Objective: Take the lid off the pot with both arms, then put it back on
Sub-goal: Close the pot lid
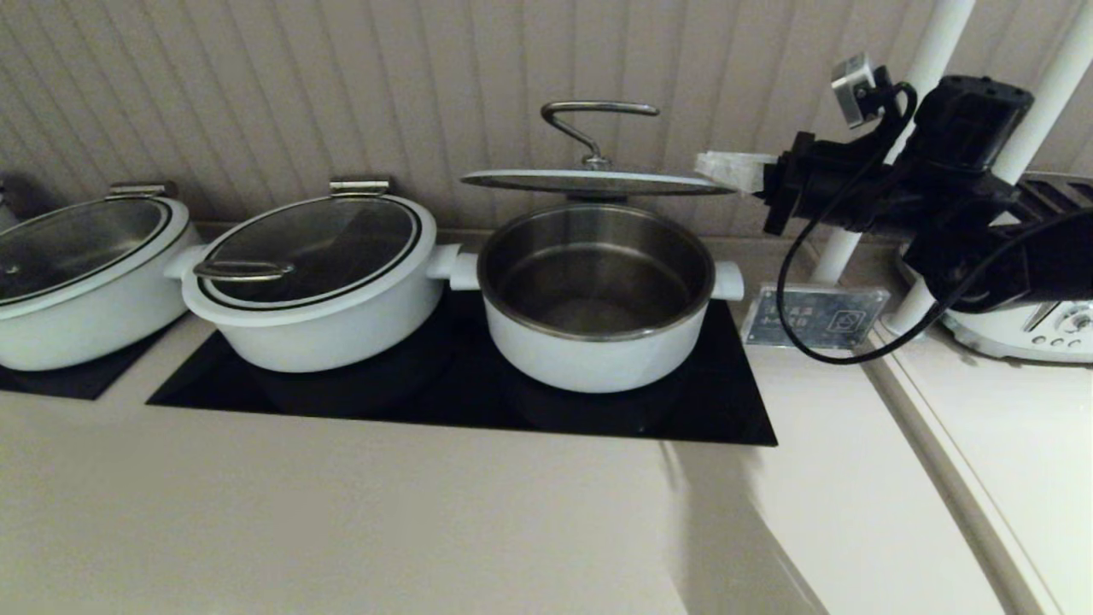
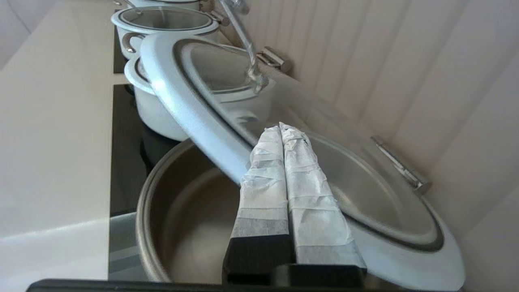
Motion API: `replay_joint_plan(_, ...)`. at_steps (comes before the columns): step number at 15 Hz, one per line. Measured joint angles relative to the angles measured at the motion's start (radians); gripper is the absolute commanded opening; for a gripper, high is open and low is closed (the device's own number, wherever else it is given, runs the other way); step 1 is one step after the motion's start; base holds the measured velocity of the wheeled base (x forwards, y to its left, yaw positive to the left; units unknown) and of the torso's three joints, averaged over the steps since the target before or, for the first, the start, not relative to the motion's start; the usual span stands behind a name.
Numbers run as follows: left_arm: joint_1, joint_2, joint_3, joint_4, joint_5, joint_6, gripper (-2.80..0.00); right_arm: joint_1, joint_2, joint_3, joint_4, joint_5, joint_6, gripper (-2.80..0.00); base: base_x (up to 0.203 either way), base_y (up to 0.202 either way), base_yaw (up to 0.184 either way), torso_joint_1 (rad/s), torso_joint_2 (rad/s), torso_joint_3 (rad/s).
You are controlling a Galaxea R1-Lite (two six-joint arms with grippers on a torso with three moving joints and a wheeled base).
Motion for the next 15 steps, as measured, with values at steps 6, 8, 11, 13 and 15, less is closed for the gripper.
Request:
replay_joint_plan(6,0.000,0.000,0.000,0.000,0.000,0.000,-2.80,0.004,-0.010,0.030,-0.003,0.000,-0.013,-2.80,0.000,0.000,0.000,0.000,0.00,0.000)
replay_joint_plan(8,0.000,0.000,0.000,0.000,0.000,0.000,-2.80,0.005,-0.015,0.051,-0.002,0.002,-0.022,-2.80,0.000,0.000,0.000,0.000,0.00,0.000)
replay_joint_plan(11,0.000,0.000,0.000,0.000,0.000,0.000,-2.80,0.006,-0.026,0.087,-0.003,0.012,-0.025,-2.80,0.000,0.000,0.000,0.000,0.00,0.000)
replay_joint_plan(13,0.000,0.000,0.000,0.000,0.000,0.000,-2.80,0.006,-0.029,0.097,-0.003,0.011,-0.040,-2.80,0.000,0.000,0.000,0.000,0.00,0.000)
replay_joint_plan(15,0.000,0.000,0.000,0.000,0.000,0.001,-2.80,0.006,-0.033,0.111,-0.004,0.013,-0.044,-2.80,0.000,0.000,0.000,0.000,0.00,0.000)
